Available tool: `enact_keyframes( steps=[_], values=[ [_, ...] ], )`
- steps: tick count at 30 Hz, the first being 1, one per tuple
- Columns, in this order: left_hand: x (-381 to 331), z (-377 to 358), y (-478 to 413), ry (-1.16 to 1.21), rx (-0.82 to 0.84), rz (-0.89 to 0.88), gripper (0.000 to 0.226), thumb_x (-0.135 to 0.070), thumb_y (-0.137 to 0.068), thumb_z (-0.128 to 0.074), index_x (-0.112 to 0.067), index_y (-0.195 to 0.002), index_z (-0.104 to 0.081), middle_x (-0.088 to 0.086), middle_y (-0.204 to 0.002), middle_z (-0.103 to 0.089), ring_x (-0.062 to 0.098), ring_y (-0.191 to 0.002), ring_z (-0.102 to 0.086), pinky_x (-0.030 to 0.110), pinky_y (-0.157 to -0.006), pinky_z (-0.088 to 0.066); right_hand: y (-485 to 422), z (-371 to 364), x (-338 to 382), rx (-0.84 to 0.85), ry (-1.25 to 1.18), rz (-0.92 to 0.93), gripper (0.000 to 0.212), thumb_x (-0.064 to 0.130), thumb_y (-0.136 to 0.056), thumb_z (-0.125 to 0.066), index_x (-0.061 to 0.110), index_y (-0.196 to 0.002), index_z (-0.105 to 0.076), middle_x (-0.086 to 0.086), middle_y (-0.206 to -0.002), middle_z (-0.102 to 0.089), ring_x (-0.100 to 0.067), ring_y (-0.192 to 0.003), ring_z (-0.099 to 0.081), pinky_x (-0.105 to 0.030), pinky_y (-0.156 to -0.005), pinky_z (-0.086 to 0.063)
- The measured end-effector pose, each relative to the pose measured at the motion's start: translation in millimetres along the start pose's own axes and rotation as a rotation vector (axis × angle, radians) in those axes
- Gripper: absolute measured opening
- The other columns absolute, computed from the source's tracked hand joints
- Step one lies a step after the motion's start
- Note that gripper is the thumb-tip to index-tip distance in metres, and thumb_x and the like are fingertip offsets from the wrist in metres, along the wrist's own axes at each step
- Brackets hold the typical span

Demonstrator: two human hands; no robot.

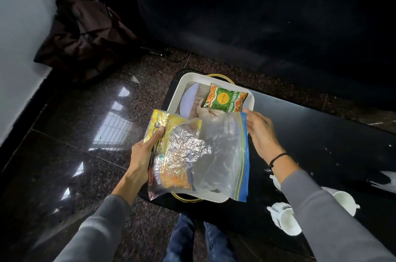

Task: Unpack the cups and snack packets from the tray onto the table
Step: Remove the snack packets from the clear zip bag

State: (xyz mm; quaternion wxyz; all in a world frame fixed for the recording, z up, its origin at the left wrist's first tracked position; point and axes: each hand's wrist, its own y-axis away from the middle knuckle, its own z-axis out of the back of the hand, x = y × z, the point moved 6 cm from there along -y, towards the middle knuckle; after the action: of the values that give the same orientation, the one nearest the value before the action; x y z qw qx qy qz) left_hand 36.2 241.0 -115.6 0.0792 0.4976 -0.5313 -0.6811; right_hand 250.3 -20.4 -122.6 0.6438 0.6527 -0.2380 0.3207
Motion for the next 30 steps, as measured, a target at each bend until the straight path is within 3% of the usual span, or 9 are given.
enact_keyframes(
  steps=[3, 9, 13, 16, 19, 22, 25, 27, 30],
  values=[
    [0.6, -4.8, 0.1, 0.025, -0.006, -0.004, 0.034, -0.036, -0.075, -0.086, -0.009, -0.094, -0.081, 0.009, -0.081, -0.079, 0.024, -0.066, -0.074, 0.033, -0.064, -0.060, 21.3, 15.2, 6.2, -0.090, 0.079, 0.076, 0.009, 0.015, -0.096, -0.067, 0.014, -0.093, -0.076, -0.011, -0.102, -0.075, -0.022, -0.099, -0.068, -0.033, -0.096, -0.055],
    [4.4, -12.9, 0.6, 0.032, 0.009, -0.001, 0.029, -0.036, -0.076, -0.085, -0.010, -0.090, -0.079, 0.010, -0.080, -0.079, 0.026, -0.064, -0.074, 0.033, -0.056, -0.061, 59.6, 13.0, 10.7, 0.066, -0.027, 0.091, 0.016, -0.002, -0.095, -0.064, 0.005, -0.092, -0.078, -0.010, -0.085, -0.079, -0.020, -0.078, -0.076, -0.029, -0.078, -0.063],
    [6.0, -15.2, -1.9, 0.035, 0.014, 0.021, 0.042, -0.041, -0.074, -0.086, -0.008, -0.100, -0.080, 0.016, -0.094, -0.079, 0.034, -0.080, -0.075, 0.044, -0.072, -0.064, 78.7, -7.1, 12.2, 0.370, -0.025, 0.046, 0.024, 0.012, -0.069, -0.088, 0.006, -0.091, -0.083, -0.020, -0.102, -0.079, -0.032, -0.098, -0.077, -0.034, -0.091, -0.062],
    [6.8, -21.5, -0.8, 0.036, 0.033, 0.034, 0.044, -0.041, -0.075, -0.086, -0.008, -0.102, -0.080, 0.021, -0.104, -0.077, 0.037, -0.089, -0.073, 0.052, -0.087, -0.060, 91.7, -35.7, -5.0, 0.586, 0.257, -0.078, 0.031, 0.010, -0.075, -0.086, 0.005, -0.104, -0.076, -0.024, -0.115, -0.075, -0.023, -0.096, -0.078, -0.033, -0.091, -0.062],
    [8.2, -30.7, 2.8, 0.059, 0.061, 0.039, 0.046, -0.040, -0.074, -0.086, -0.007, -0.105, -0.080, 0.021, -0.107, -0.077, 0.039, -0.095, -0.073, 0.053, -0.090, -0.059, 108.1, -67.8, -26.3, 0.664, 0.271, -0.295, 0.038, -0.011, -0.095, -0.059, -0.004, -0.133, -0.057, -0.015, -0.128, -0.064, -0.028, -0.116, -0.068, -0.038, -0.100, -0.054],
    [9.2, -35.9, 3.1, 0.092, 0.074, 0.037, 0.045, -0.039, -0.076, -0.085, -0.007, -0.108, -0.079, 0.019, -0.106, -0.078, 0.035, -0.096, -0.074, 0.047, -0.085, -0.062, 112.7, -80.2, -31.5, 0.591, 0.381, -0.165, 0.049, -0.015, -0.087, -0.070, -0.003, -0.133, -0.060, -0.021, -0.134, -0.064, -0.037, -0.126, -0.062, -0.040, -0.108, -0.051],
    [9.8, -34.8, 1.4, 0.081, 0.084, 0.025, 0.032, -0.039, -0.077, -0.084, -0.011, -0.092, -0.083, 0.015, -0.093, -0.080, 0.028, -0.078, -0.078, 0.034, -0.064, -0.063, 110.3, -77.6, -36.4, 0.502, 0.392, -0.130, 0.056, -0.020, -0.083, -0.072, -0.011, -0.136, -0.054, -0.020, -0.124, -0.067, -0.005, -0.087, -0.073, -0.004, -0.066, -0.052],
    [11.5, -35.0, 2.3, 0.073, 0.094, 0.029, 0.026, -0.040, -0.078, -0.084, -0.013, -0.081, -0.083, 0.012, -0.084, -0.080, 0.026, -0.070, -0.077, 0.032, -0.059, -0.061, 113.2, -75.1, -36.4, 0.535, 0.368, -0.144, 0.048, -0.021, -0.087, -0.066, -0.016, -0.133, -0.054, -0.008, -0.107, -0.068, 0.012, -0.061, -0.067, -0.001, -0.055, -0.047],
    [13.7, -35.8, 1.5, 0.060, 0.069, 0.019, 0.025, -0.040, -0.077, -0.085, -0.016, -0.072, -0.083, 0.009, -0.081, -0.080, 0.023, -0.068, -0.077, 0.030, -0.057, -0.060, 115.0, -68.6, -28.4, 0.563, 0.341, -0.133, 0.031, -0.012, -0.093, -0.063, -0.014, -0.124, -0.057, 0.001, -0.088, -0.070, 0.010, -0.059, -0.070, -0.005, -0.056, -0.051]
  ],
)
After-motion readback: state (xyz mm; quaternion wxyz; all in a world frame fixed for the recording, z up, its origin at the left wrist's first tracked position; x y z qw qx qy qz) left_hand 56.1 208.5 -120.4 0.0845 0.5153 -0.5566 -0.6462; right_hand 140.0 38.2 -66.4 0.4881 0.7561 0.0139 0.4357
